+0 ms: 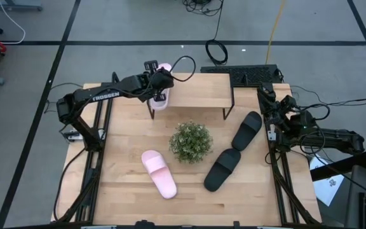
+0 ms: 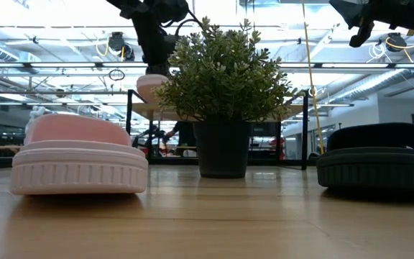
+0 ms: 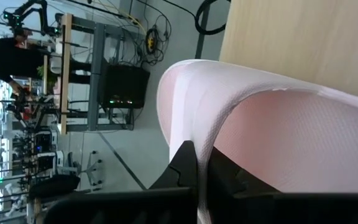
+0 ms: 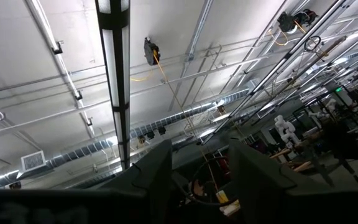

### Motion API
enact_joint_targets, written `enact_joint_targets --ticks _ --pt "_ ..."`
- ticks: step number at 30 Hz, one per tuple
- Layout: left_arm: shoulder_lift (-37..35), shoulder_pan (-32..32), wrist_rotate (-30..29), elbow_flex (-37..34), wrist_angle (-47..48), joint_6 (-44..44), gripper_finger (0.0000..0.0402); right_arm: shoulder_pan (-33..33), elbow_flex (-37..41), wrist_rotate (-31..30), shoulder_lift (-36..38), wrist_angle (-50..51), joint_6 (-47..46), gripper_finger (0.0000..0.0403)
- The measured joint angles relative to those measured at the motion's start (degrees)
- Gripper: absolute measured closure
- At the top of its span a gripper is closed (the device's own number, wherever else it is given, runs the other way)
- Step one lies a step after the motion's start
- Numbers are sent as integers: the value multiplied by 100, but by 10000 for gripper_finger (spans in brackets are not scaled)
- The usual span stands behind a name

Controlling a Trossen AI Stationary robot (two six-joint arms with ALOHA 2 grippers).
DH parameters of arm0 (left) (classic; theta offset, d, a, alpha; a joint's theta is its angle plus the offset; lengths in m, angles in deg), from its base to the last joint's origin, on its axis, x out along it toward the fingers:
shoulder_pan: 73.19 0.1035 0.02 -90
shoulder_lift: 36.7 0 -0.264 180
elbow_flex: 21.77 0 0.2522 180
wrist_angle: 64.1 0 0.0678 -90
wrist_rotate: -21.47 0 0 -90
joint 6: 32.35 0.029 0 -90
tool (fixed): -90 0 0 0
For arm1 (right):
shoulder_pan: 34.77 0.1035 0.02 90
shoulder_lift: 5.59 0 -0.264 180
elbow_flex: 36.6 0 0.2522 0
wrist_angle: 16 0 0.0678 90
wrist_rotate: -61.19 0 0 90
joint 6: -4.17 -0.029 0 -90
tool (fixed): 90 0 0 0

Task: Pick and place slides into the shelf
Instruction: Put the top pink slide on the shelf

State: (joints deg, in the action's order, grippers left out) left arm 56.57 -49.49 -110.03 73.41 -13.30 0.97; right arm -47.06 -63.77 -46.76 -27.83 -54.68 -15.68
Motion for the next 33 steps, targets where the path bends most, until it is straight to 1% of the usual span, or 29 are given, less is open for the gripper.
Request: enact_joint_targets --ticks 14,19,27,33 --pt "319 -9 -37 4 81 -115 401 0 0 6 -2 0 0 255" --pt "315 -4 -243 4 89 -236 401 0 0 7 -2 0 0 255" --pt "315 -4 -225 4 89 -234 377 0 0 8 -2 0 0 255" --pt "315 -4 -202 4 90 -238 379 0 0 9 -1 0 0 255"
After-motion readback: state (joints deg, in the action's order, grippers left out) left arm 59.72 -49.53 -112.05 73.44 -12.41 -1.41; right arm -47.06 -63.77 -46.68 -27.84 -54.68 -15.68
